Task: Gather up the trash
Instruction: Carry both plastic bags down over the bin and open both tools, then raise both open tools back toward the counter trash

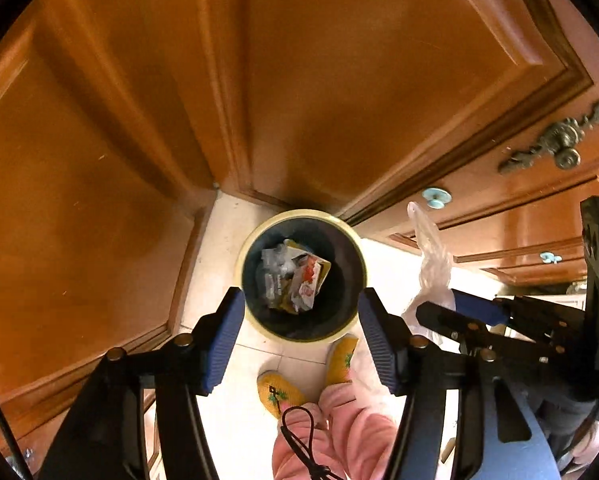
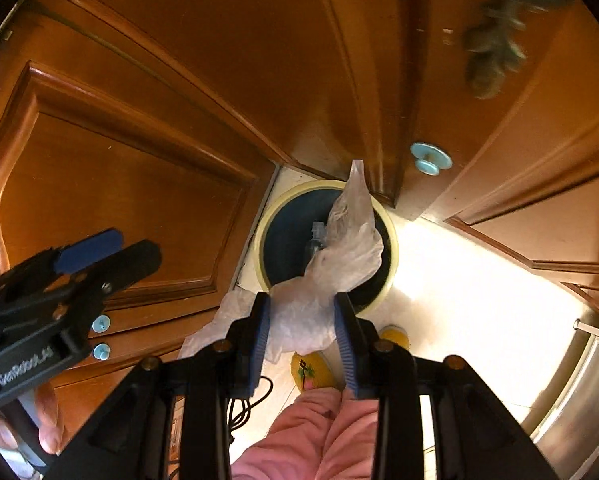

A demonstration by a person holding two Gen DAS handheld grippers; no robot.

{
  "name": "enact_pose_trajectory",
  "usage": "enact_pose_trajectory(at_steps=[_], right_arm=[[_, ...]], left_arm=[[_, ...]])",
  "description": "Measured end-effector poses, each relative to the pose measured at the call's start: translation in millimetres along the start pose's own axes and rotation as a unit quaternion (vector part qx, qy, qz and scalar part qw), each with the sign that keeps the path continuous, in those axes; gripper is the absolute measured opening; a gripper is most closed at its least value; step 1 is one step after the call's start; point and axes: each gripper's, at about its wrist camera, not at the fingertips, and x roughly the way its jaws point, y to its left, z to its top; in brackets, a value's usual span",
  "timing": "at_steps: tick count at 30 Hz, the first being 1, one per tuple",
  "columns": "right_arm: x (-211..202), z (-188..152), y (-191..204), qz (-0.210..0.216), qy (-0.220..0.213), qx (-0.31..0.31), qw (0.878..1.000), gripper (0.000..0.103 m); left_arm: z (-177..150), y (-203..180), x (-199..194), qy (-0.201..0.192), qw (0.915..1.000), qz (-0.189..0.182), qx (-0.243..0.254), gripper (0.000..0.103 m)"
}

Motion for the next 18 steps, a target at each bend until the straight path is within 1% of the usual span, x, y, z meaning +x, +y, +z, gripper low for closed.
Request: enact_pose_trajectory(at_steps=[2,3,4,5,7,9,12,18], right_arm=[[2.1,4.5,2.6,0.009,0.008,0.004,1.0,0.035],[2.5,6.1,2.8,0.011,0.01,0.006,1.0,0.037],[2.0,8.1,4.2,0.013,0.01,0.009,1.0,0.042],[1.2,8.0,4.3,0.013,0.008,0.01,1.0,0.045],[-1.1,7.7,5.0,0.016,0.002,0.013,1.0,0.054],[-4.7,7.4,6.6,0.021,-0.004,0.017,1.0,0.057],[-8.3,7.2,9.9,0.02,-0.001,0.02,1.0,0.057],[-19.1,4.6,11.4,0.023,0.007,0.025,0.999,0.057]], left_arm=[[-2.5,7.9,-3.6,-0.002,0.9999,0.003,-0.011,0.058],[-3.4,11.7,-5.8,-0.005,0.9998,0.005,-0.017,0.058],[-3.1,17.5,-9.2,-0.007,0.9997,0.006,-0.021,0.059],[-2.6,19.1,-14.0,-0.009,0.9996,0.008,-0.026,0.06],[-2.5,26.9,-20.3,-0.015,0.9991,0.013,-0.037,0.066],[-2.9,31.8,-26.1,-0.024,0.9986,0.015,-0.046,0.068],[-2.2,36.5,-37.0,-0.03,0.998,0.019,-0.053,0.068],[-2.0,33.2,-59.1,-0.036,0.9976,0.019,-0.055,0.068]])
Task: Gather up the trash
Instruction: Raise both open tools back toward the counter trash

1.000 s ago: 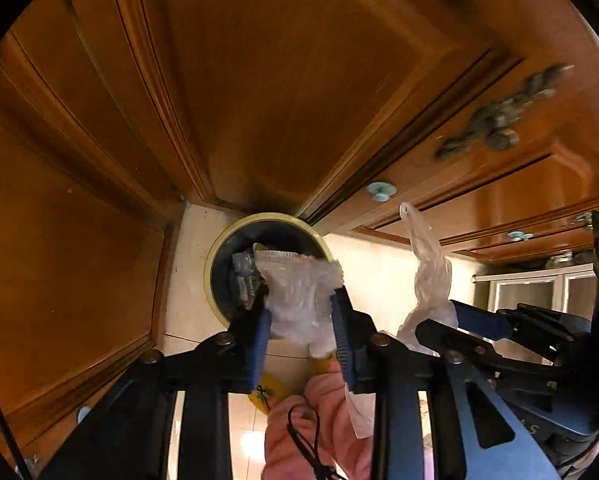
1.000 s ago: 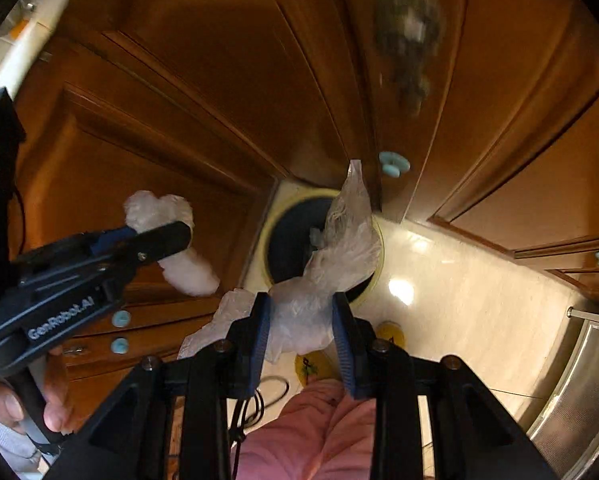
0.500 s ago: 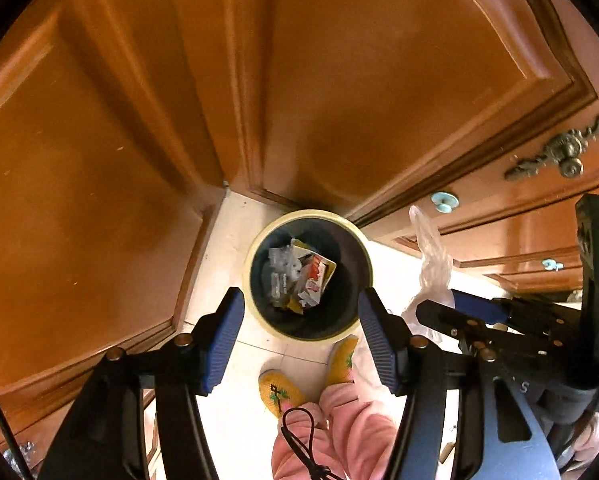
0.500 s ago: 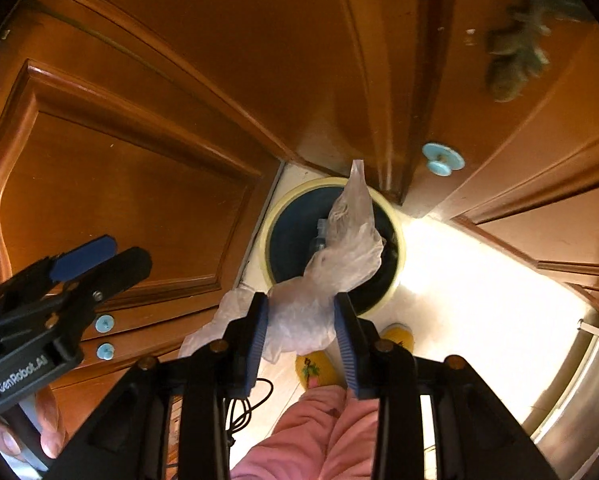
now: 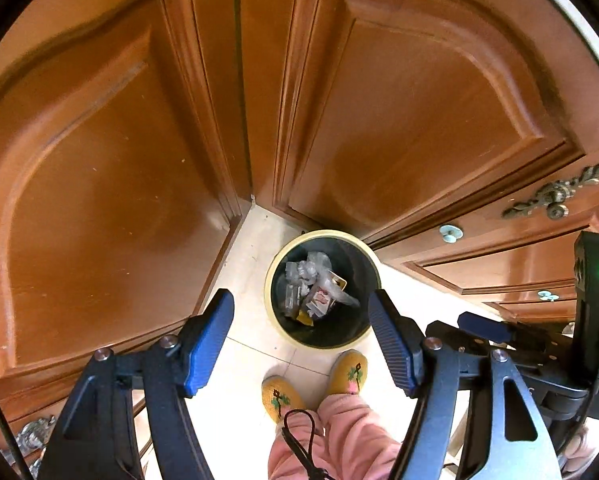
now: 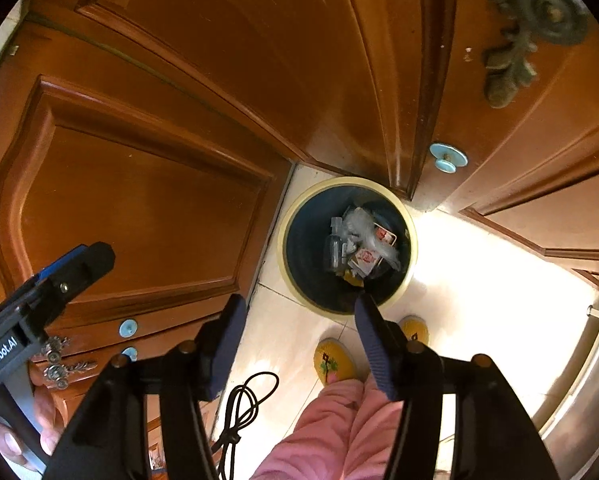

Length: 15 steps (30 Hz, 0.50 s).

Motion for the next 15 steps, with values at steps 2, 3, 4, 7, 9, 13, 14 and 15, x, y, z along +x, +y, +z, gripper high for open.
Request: enact_pose_trajectory(at_steps=[2,3,4,7,9,13,14,15], right_arm=[[-8.2,-3.9,0.6,0.002,0.001,0.002,1.0,0.057],[-14.6,-6.5,2.0,0.004,0.002,0.004,1.0,0.057],[-18.8,-8.3,2.7,0.005,0.002,0.006,1.0,0.057],[-40.6,-15.1,9.7,0.009,-0.001,0.012,1.0,0.057],[-60.1,-18.5,17.2,0.011,-0.005,0.013,1.0,0.057],[-104.4,-22.8,31.6,0.016,-0.028,0.01,0.999,0.057],[-118.4,-23.5,35.2,0.017,-0.039,0.01,0.999,0.057],[-129.2,-24.2,37.6,0.017,-0.049,0.011,0.999,0.057]], left_arm=[[0.6,-3.2,-10.1,-0.004,1.0,-0.001,0.004,0.068],[0.8,-5.1,-17.2,-0.006,1.0,-0.002,0.007,0.068],[0.3,-7.2,-22.5,-0.008,0.9999,-0.003,0.009,0.068],[2.2,-15.2,-48.0,-0.016,0.9996,-0.008,0.021,0.068],[4.5,-20.7,-65.4,-0.022,0.9992,-0.012,0.03,0.068],[11.3,-35.0,-113.1,-0.043,0.9971,-0.027,0.056,0.068],[13.1,-38.4,-125.0,-0.049,0.9963,-0.03,0.064,0.068],[15.3,-42.0,-138.5,-0.057,0.9953,-0.033,0.071,0.069]])
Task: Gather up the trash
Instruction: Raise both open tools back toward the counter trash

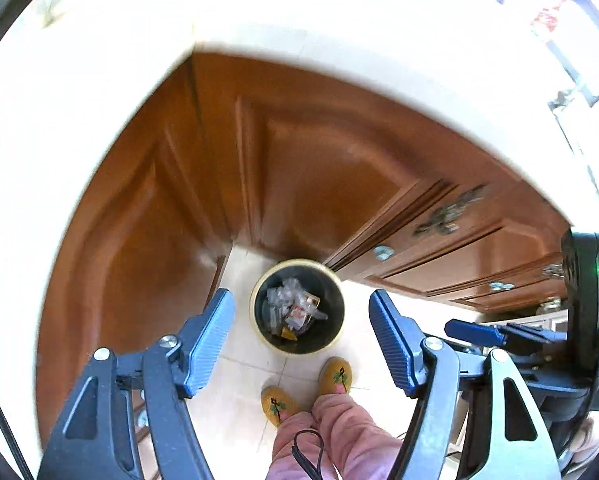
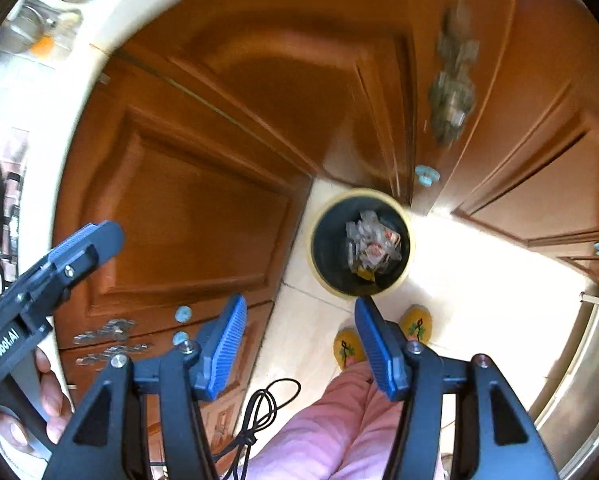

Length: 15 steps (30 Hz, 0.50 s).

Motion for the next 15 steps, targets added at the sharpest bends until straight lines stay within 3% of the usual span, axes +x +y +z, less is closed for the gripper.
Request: enact_pose_trajectory(at_steps=[7,15], right_arm=[[-97.7,7.6,29.9,0.007,-0.086,-0.007,0.996,0.057],[-180.4,10.6,59.1,-0.006,-0.179,-0.025,0.984,0.057]], left_arm=[[31.6,-19.7,-87.0,-0.069,0.9965,-0.016,0.046,0.076],[67.0,-32.7,-165.7,-0.162,0.9835,-0.029,0.074,0.087]])
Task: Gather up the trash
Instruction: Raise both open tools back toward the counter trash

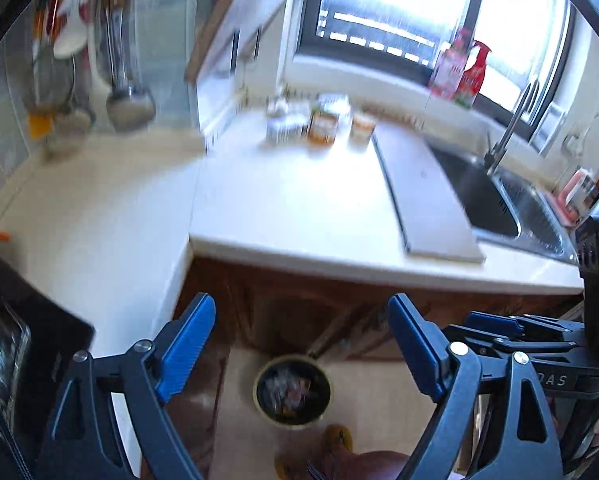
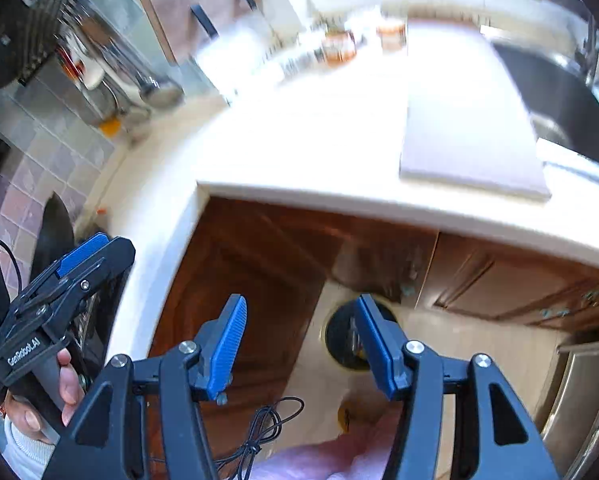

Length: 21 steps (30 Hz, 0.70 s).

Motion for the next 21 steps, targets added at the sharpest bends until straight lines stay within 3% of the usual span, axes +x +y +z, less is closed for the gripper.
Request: enact_pose_trajectory(at_steps=[11,16,21], right_arm=[[-45.4,57.0,3.3,0.003,-0.061,0.002,0.998,0.057],[-46.7,95.7,-7.3,0.003,-0.083,-0.001,0.997,0.057],[-30.0,155.9,-32.3,0.015,-0.098,0.002,0.995,0.057]], left_arm=[[55.6,-12.5,-18.6,-0.06,0.9965,0.026,0.052,0.088],[87.2,-17.0,4.5,-0.071,0.9934,0.053,0.072,0.089],[126.1,-22.6,49.7,-0.061,0.9913,0.076,0.089,0.089]])
